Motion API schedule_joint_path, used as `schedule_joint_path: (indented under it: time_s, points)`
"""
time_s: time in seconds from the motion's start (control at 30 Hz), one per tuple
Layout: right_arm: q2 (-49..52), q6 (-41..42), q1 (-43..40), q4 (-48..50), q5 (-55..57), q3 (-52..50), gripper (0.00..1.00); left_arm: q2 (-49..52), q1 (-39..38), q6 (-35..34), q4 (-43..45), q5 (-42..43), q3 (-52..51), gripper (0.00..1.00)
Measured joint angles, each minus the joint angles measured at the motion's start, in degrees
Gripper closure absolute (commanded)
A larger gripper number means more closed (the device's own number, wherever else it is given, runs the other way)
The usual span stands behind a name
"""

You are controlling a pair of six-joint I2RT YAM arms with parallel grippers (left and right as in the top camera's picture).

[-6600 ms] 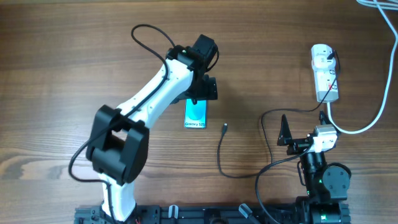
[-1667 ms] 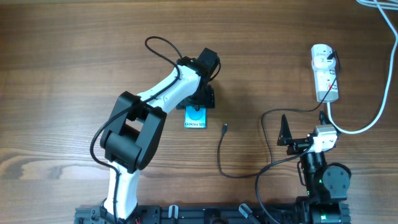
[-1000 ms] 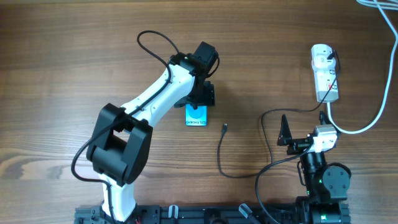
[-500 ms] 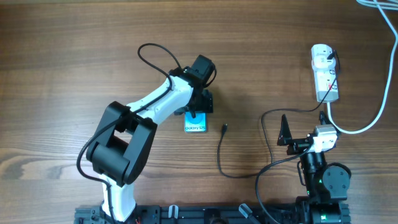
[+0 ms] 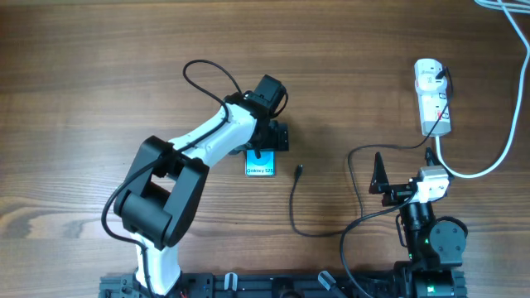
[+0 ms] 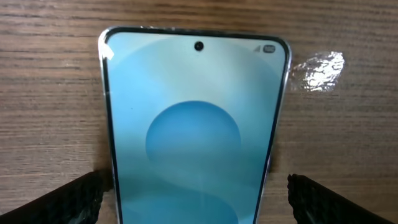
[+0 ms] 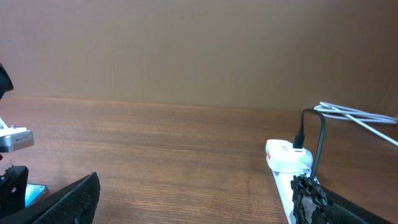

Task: Plug charger to phone and switch on socket
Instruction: 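Lift the phone upright with the left gripper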

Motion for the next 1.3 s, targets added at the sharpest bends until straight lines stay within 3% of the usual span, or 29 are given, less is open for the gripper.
schedule_joint_path:
  time_s: [0.43,0.57,0.8,1.07,1.3]
  points:
    - [0.0,0.0,0.0,0.0,0.0,0.0,0.0,0.2,-3.0,-0.4,-0.7,-3.9,-0.7,0.0]
    - [0.0,0.0,0.0,0.0,0.0,0.0,0.0,0.3,-3.0,-0.7,-0.9,-5.0,-0.7,0.11]
    - [0.0,0.0,0.0,0.0,0.0,0.0,0.0,0.4,-2.6,-0.9,-1.1,-5.4,-0.7,0.12]
    - [0.0,0.0,0.0,0.0,0.0,0.0,0.0,0.4,-2.6,-1.1,-1.1,-5.4,-0.7,0.23]
    - [0.0,0.0,0.0,0.0,0.0,0.0,0.0,0.4,-2.6,-1.1,-1.2,-5.4,-0.6,0.25]
